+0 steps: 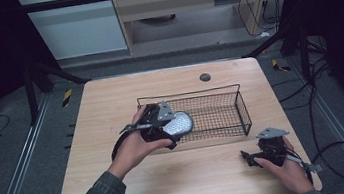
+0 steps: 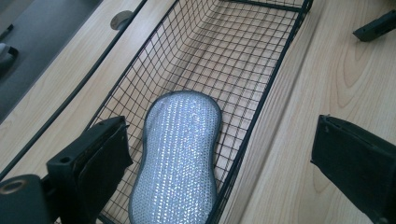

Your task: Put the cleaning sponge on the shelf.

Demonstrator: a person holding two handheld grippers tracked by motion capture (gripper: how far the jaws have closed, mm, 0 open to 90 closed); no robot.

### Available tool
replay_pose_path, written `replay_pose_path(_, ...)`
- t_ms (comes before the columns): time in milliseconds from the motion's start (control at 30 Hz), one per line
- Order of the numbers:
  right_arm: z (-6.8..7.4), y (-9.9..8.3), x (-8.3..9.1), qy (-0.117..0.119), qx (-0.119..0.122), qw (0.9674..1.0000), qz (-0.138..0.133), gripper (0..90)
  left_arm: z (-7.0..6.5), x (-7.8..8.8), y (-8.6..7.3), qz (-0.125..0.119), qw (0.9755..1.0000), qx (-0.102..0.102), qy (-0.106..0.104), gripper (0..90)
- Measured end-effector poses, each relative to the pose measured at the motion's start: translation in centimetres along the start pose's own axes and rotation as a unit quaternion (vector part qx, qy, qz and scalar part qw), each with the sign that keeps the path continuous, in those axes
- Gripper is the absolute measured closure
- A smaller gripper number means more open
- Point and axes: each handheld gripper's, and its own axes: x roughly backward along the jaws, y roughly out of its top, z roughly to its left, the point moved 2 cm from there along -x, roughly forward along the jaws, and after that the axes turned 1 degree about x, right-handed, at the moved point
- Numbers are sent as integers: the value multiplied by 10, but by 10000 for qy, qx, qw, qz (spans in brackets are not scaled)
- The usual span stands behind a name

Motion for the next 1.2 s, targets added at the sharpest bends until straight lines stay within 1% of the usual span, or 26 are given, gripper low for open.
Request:
replay_pose_path(33, 0, 0, 0, 0, 0, 10000, 0, 5, 0, 0, 0, 0, 10000, 0, 0, 36)
replay_pose_path(300, 1, -1, 1, -11, -6, 10000, 4, 6, 2, 20, -19, -191, 9992, 305, 193, 36)
replay_pose_path(433, 1, -1, 1, -10, -9, 10000, 4, 6, 5, 28, -28, -229, 9986, 379, 273, 33)
replay_pose_path(533, 1, -1, 1, -11, -8, 10000, 4, 6, 8, 34, -34, -284, 9980, 479, 309, 30)
replay_pose_path(600, 1, -1, 1, -10, -8, 10000, 4, 6, 10, 38, -37, -302, 9977, 488, 347, 31)
replay_pose_path(633, 1, -1, 1, -11, -8, 10000, 4, 6, 10, 40, -39, -327, 9973, 541, 368, 31)
replay_pose_path(767, 1, -1, 1, -16, -11, 10000, 4, 6, 12, 45, -48, -358, 9965, 631, 424, 30)
replay_pose_path(867, 2, -1, 1, -17, -13, 10000, 4, 6, 12, 47, -58, -305, 9960, 677, 501, 29)
replay_pose_path(900, 2, -1, 1, -17, -15, 10000, 5, 6, 12, 48, -62, -286, 9960, 695, 478, 29)
replay_pose_path(933, 2, -1, 1, -16, -14, 10000, 5, 6, 11, 49, -68, -286, 9955, 744, 513, 29)
replay_pose_path(967, 2, -1, 1, -16, -14, 10000, 5, 6, 11, 49, -68, -286, 9955, 744, 513, 29)
replay_pose_path(1033, 2, -1, 1, -17, -15, 10000, 5, 6, 11, 52, -74, -274, 9950, 781, 560, 29)
replay_pose_path(1200, 2, -1, 1, -17, -13, 10000, 4, 6, 9, 57, -90, -263, 9941, 870, 596, 29)
